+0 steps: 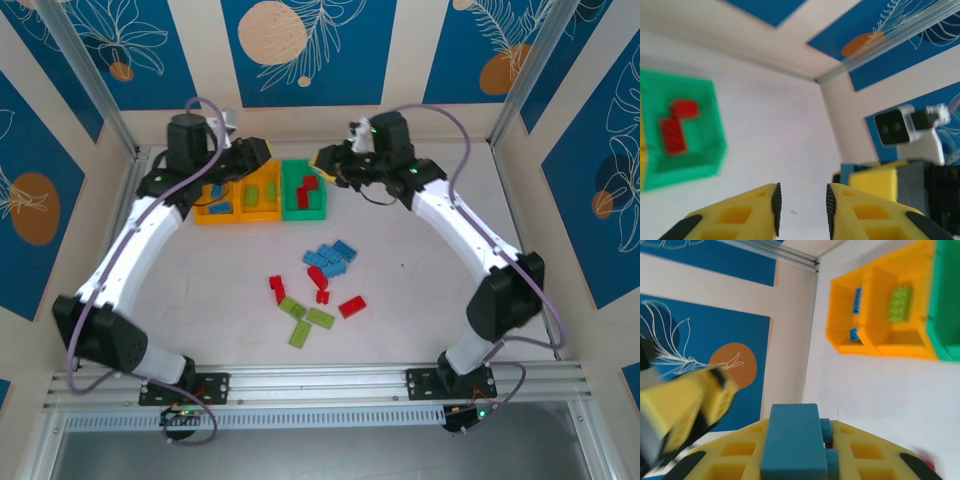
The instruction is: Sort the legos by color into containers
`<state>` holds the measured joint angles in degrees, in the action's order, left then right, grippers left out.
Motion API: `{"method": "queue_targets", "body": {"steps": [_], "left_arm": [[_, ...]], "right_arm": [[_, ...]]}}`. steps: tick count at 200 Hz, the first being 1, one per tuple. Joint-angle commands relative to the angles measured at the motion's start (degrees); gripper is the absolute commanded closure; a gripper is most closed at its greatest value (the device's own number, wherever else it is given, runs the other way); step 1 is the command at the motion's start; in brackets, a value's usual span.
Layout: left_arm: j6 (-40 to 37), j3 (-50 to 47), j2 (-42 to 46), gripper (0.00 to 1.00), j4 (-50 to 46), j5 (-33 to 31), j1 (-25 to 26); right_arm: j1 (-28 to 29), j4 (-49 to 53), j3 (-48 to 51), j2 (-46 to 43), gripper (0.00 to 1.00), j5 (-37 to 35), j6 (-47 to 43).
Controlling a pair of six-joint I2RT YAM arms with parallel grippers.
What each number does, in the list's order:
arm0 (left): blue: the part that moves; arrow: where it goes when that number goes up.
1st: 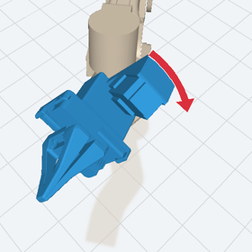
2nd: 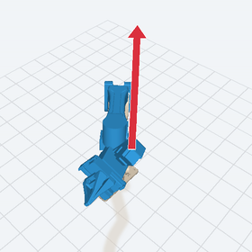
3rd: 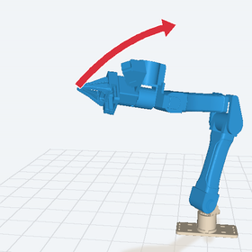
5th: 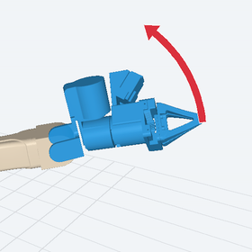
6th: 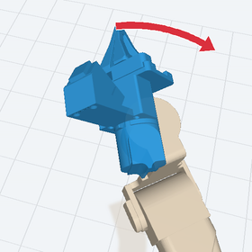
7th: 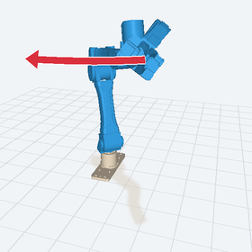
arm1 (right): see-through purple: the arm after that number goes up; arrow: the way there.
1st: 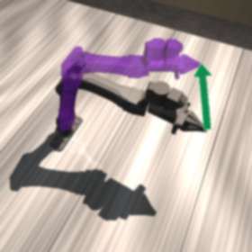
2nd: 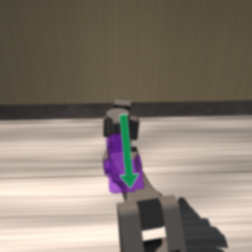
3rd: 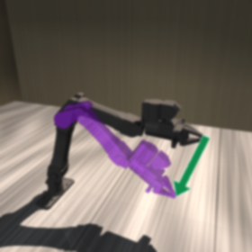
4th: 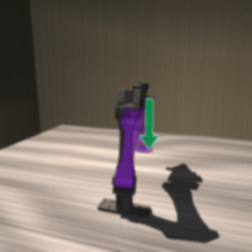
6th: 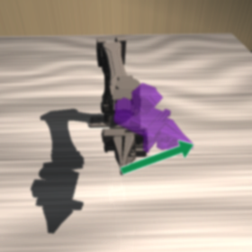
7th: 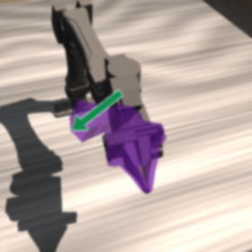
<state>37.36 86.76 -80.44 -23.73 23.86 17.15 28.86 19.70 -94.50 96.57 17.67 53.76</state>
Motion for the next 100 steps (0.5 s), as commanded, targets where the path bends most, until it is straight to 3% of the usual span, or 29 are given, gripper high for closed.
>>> {"method": "queue_targets", "body": {"steps": [1,25,51,80,100], "left_arm": [[-19.1,0.0,8.6,0.64,-13.7,-16.7,0.0],[-22.4,-2.7,14.2,0.63,-15.8,-26.4,-0.1],[-23.7,-4.5,16.3,0.62,-17.7,-30.8,-0.2],[-22.8,-8.2,18.0,0.61,-15.3,-30.3,-0.2],[-21.7,-10.0,18.3,0.60,-14.3,-29.0,-0.2]], "right_arm": [[5.6,6.3,-9.9,9.4,0.79,-7.6,-17.9],[7.8,0.3,-18.5,20.9,0.79,-8.4,-23.3],[10.3,-1.1,-31.4,33.4,0.80,-9.3,-32.1],[13.2,1.3,-50.3,48.4,0.79,-10.7,-42.5],[14.6,-3.3,-58.0,55.7,0.78,-12.1,-46.1]]}}
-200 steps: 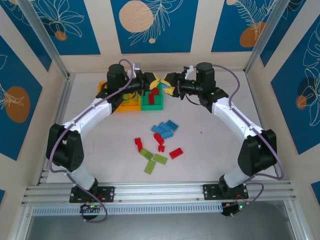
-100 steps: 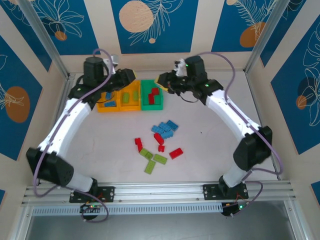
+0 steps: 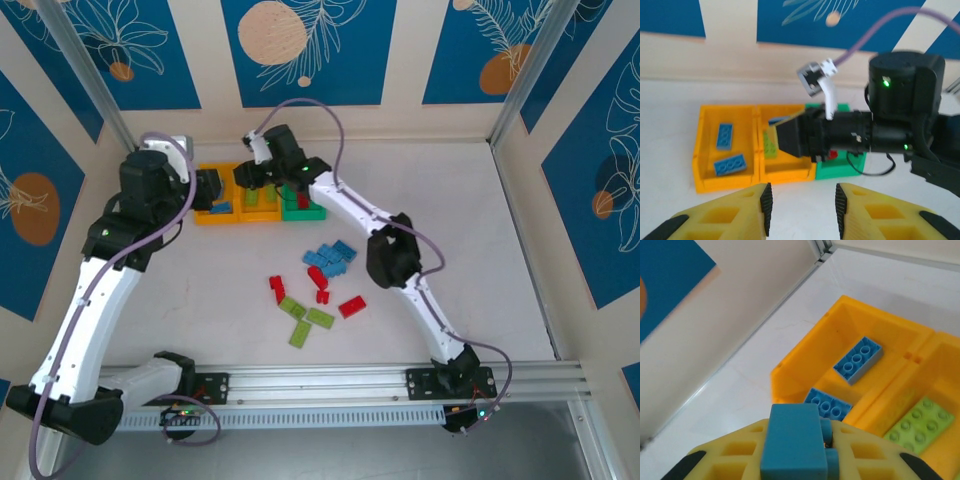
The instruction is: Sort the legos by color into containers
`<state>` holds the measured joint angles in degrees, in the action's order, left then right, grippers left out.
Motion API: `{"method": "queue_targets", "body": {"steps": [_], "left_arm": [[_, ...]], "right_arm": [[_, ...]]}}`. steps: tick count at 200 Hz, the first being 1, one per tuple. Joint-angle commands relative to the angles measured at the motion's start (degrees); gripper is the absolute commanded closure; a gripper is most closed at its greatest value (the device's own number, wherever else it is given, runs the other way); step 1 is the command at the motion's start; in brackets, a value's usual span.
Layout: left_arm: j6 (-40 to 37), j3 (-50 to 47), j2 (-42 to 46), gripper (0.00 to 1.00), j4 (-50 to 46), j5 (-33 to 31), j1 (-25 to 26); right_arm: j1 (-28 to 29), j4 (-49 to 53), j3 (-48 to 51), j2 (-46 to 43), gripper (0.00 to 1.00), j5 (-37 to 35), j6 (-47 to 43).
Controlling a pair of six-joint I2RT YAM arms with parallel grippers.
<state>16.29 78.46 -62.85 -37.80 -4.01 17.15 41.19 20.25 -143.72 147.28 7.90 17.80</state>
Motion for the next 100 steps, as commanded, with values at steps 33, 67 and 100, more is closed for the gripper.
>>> {"method": "queue_targets", "body": {"steps": [33,67,100], "left_arm": [[-0.2,-2.7,0.3,0.58,-1.1,-0.3,-0.2],[-0.3,-4.6,0.0,0.54,-1.3,-0.3,-0.2],[0.1,-5.8,-1.2,0.52,-1.0,0.0,-0.2]], "right_arm": [[4.8,-16.3,-11.0,11.6,0.74,-10.0,-17.6],[4.1,-13.5,-19.6,18.1,0.59,-12.5,-17.3],[4.0,-10.7,-16.7,14.6,0.36,-7.6,-17.1]]}}
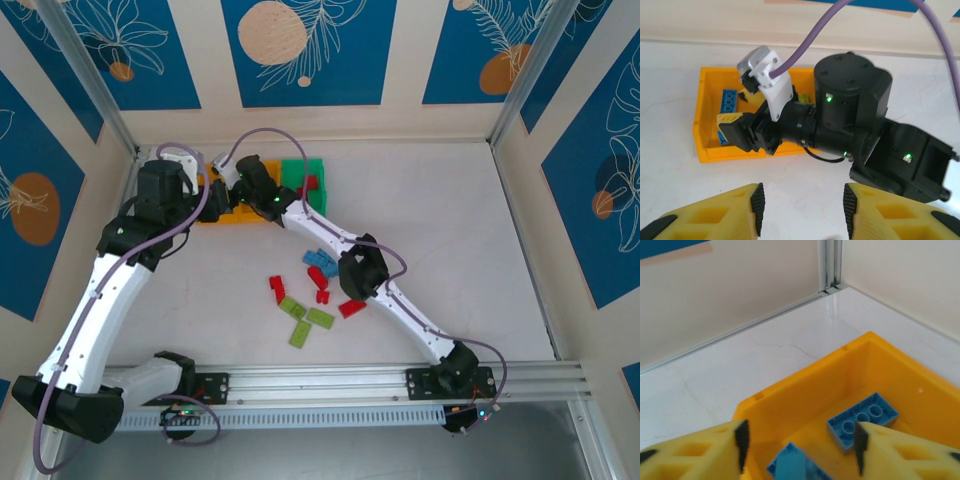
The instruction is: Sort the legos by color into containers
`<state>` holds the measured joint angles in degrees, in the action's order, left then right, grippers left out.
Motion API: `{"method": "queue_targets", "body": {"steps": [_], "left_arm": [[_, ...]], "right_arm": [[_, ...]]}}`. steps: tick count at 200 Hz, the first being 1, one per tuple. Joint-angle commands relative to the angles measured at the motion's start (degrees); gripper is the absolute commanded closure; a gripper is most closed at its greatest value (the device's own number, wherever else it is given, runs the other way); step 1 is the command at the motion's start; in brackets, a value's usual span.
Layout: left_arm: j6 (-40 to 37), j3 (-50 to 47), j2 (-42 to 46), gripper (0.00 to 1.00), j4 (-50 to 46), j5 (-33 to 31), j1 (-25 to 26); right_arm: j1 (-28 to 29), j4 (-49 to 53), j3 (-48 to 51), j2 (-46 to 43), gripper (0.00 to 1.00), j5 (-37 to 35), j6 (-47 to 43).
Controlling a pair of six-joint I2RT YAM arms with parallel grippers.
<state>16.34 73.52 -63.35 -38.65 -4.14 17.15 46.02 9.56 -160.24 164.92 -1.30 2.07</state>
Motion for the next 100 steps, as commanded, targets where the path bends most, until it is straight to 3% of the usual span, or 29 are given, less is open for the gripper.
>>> {"method": "queue_targets", "body": {"steps": [1,43,65,83,100], "left_arm": [[0.0,-0.9,-0.7,0.52,-0.1,0.1,-0.1],[2.8,-2.2,-1.0,0.51,1.4,0.2,-0.2],[5.7,-2.4,-2.0,0.51,0.7,0.0,-0.3],[9.3,-2.1,-3.9,0.49,-1.3,1.4,-0.2],[13.8,-3.2,-5.8,0.48,-2.7,6.5,0.5]], "right_arm": [[-0.9,0.1,-0.2,-3.2,0.36,1.7,-1.4],[-1.7,8.1,4.4,-14.2,0.37,3.9,4.8],[-3.8,17.7,10.4,-23.9,0.36,3.3,13.9],[-7.2,21.6,22.7,-34.7,0.37,5.4,23.1],[-10.6,21.9,38.5,-46.4,0.37,5.8,28.9]]}}
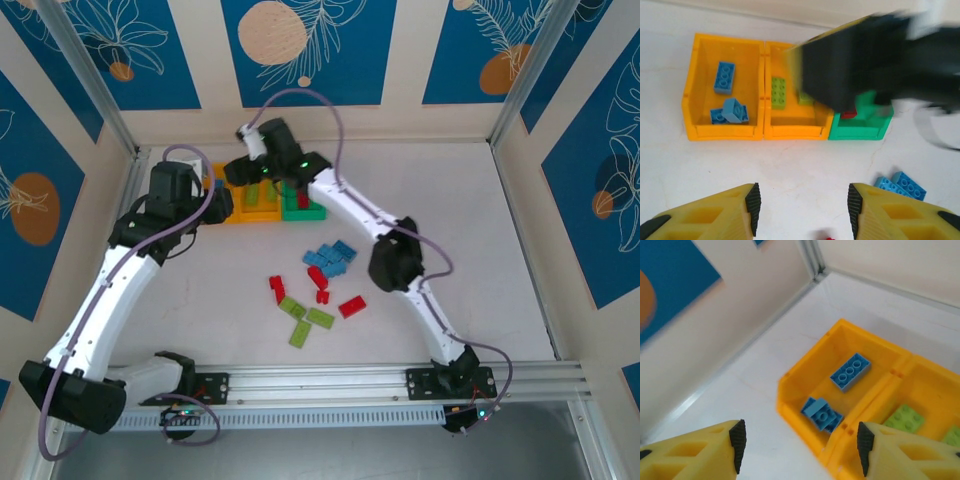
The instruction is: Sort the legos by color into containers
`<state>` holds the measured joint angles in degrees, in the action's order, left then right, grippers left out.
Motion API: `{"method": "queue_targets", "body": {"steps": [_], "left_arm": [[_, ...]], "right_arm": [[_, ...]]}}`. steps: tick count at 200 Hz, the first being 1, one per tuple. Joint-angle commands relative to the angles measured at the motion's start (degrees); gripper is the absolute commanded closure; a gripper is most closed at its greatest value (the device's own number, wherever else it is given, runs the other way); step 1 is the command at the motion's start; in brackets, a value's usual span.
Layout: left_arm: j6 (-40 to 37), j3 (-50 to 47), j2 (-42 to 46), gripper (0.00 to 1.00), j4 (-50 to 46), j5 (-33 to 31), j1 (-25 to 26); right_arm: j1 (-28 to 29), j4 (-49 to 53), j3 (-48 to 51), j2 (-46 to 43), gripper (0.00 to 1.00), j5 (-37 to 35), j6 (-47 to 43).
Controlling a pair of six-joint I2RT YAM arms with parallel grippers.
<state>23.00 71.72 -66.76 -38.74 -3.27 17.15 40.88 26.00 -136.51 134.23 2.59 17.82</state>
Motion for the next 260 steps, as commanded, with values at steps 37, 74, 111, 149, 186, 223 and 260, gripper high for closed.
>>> {"method": "queue_targets", "body": {"steps": [37,74,111,149,186,223,260], "left_arm": [[12.3,-6.7,-6.4,0.37,-6.7,12.8,9.8],[13.0,-10.6,-14.8,0.18,-8.9,14.3,19.2],[11.9,-11.6,-22.3,0.11,-4.6,13.0,19.8],[11.1,-11.9,-28.0,0.24,-3.4,12.4,19.8],[11.1,-12.4,-31.0,0.37,-2.1,11.1,19.8],[9.2,-12.8,-32.3,0.56,-2.2,6.7,19.8],[7.3,-12.5,-31.1,0.72,-2.8,4.6,19.8]], "right_arm": [[-9.2,6.2,46.1,-40.5,0.34,-3.5,17.4],[-11.6,9.7,63.9,-55.4,0.23,-6.9,23.6],[-15.9,10.8,67.9,-58.4,0.22,-3.4,24.4],[-17.7,12.5,65.1,-56.5,0.22,-2.9,22.5],[-18.1,12.9,64.4,-55.4,0.22,-2.2,21.9],[-18.2,13.3,64.2,-55.1,0.23,-1.7,21.8],[-18.2,13.7,62.4,-54.7,0.23,-1.1,21.3]]}}
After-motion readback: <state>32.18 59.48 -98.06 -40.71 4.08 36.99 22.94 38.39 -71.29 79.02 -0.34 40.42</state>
